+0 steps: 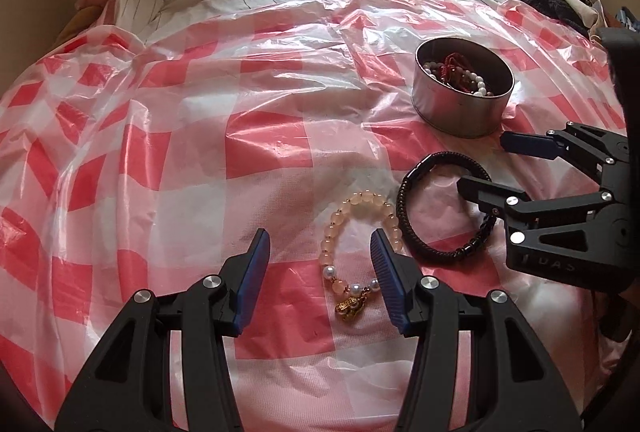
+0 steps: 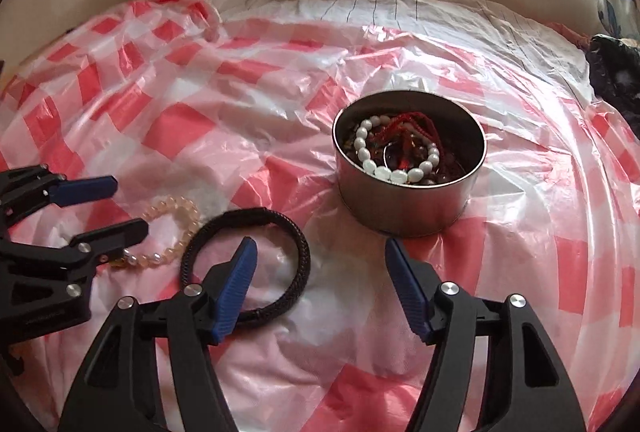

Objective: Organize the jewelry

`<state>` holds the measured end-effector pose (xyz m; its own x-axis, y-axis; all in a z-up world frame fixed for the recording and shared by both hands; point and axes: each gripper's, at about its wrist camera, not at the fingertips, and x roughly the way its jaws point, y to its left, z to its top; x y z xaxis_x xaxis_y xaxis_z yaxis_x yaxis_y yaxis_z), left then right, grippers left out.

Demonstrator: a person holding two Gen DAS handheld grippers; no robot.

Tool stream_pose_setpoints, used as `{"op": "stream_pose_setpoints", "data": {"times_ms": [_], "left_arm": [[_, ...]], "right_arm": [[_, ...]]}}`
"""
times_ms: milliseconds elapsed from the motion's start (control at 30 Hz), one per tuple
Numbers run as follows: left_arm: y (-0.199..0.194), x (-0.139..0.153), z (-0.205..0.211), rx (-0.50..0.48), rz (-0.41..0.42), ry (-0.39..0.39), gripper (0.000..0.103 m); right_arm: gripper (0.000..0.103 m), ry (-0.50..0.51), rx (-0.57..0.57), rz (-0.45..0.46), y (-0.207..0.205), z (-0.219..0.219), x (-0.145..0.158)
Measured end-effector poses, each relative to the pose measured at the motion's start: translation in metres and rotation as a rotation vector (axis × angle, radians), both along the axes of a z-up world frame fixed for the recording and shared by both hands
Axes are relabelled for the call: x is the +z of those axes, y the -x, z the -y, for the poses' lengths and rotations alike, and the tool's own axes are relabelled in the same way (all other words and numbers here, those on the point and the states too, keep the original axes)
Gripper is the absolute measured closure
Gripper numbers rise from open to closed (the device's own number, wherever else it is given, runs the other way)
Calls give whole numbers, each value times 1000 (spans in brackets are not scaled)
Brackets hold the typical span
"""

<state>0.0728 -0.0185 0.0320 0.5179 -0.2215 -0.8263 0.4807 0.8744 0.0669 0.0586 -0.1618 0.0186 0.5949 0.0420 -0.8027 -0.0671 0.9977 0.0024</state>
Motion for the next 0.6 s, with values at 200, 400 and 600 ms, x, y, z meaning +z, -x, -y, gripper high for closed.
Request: {"op": "stream_pose_setpoints", "data": {"times_ms": [200, 400, 600], "left_arm": [[1, -4, 5, -24, -12, -8, 54], [-4, -12, 12, -41, -26, -22, 54], [-3, -14, 13, -33, -37, -34, 55]], "right_arm": [[37, 139, -87, -44, 24, 33, -6], [37, -20, -133, 44, 61, 66, 9], [57, -138, -112, 56, 53, 68, 4]]}}
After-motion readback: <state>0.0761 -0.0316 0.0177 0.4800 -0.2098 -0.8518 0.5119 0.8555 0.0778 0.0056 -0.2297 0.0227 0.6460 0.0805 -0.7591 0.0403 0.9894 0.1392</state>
